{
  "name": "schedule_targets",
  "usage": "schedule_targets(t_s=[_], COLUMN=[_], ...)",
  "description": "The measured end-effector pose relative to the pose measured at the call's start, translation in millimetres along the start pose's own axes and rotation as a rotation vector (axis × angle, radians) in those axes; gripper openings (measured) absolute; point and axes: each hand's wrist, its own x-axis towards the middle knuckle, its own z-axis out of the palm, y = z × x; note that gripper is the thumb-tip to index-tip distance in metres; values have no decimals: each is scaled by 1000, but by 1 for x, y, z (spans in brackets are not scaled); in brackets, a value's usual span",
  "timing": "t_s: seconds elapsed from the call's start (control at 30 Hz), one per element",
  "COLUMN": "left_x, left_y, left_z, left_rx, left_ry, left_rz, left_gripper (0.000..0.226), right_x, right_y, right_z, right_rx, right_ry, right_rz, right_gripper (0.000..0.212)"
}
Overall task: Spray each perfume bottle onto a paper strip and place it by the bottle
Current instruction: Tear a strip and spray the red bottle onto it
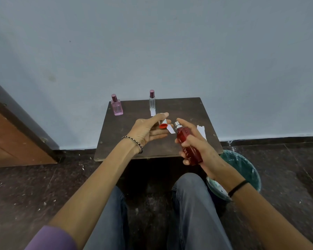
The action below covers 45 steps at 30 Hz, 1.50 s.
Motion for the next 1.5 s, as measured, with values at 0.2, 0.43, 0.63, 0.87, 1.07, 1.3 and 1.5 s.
schedule_targets(t_s=[0.2, 0.43, 0.63, 0.87, 1.07, 1.3, 1.5], left_x=[-2, -6, -4, -5, -5, -2, 3], left_y=[2, 6, 5, 4, 3, 1, -2], left_z=[0, -1, 1, 6, 8, 5, 2], left_rx=[-62, -52, -48, -84, -93, -97, -84], left_ry=[-51, -68, -86, -82, -89, -106, -76], left_rz=[-6, -25, -34, -58, -68, -57, 11], left_gripper=[45, 49, 51, 43, 49, 44, 31], right_x=[2, 5, 8, 14, 15, 7, 4], right_y=[2, 9, 10, 10, 12, 7, 3], right_z=[10, 15, 19, 17, 17, 15, 15], right_rx=[-797, -1101, -1170, -1223, -1243, -1190, -723], right_ry=[255, 411, 461, 485, 520, 539, 463], right_rz=[-218, -269, -300, -300, -261, -284, -173], right_gripper=[63, 73, 78, 81, 80, 84, 88])
